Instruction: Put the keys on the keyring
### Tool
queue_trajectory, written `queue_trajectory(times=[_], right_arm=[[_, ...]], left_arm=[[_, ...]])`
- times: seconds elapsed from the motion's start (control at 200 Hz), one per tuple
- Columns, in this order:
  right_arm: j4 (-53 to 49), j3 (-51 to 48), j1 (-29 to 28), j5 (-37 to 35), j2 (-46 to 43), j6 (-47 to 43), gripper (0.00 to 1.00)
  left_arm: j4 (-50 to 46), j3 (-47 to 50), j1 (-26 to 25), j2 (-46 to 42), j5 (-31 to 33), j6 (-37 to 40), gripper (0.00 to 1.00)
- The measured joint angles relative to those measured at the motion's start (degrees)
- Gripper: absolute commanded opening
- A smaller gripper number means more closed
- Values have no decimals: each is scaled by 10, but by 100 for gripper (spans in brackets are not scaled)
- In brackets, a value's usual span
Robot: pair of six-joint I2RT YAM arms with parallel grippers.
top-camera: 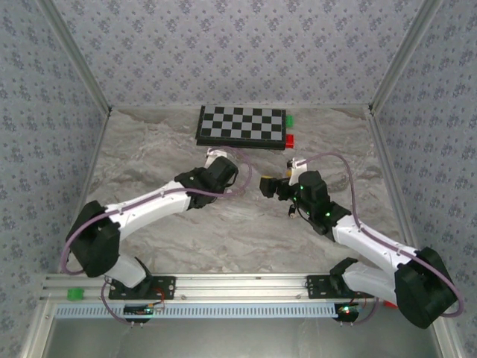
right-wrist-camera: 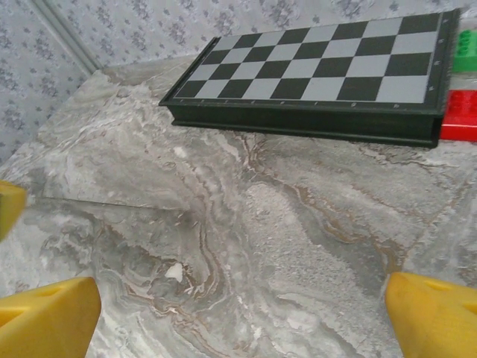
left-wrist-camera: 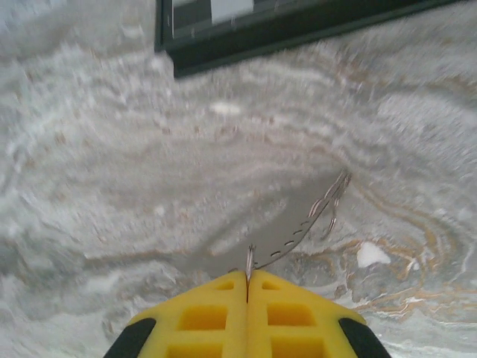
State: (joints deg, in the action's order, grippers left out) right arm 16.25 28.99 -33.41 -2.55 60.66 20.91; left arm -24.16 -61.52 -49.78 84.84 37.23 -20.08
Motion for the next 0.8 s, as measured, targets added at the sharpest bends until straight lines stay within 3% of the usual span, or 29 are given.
queue_trajectory(times=[0.175,0.355,0.55,0.8], right_arm=[[33,-38,0,-8,-43,-10,100],[41,-41,0,8,-67,-29,96],[30,-31,0,47,-70,-38,87],[-4,44,0,113,-66,-28,61]], left_arm=[[57,47,-5,-79,13,54,0],[93,87,-5,-143,-23,97,0],[125,107,-5,-197,-122,135,0],[173,130,40,-262,-303,135,0]])
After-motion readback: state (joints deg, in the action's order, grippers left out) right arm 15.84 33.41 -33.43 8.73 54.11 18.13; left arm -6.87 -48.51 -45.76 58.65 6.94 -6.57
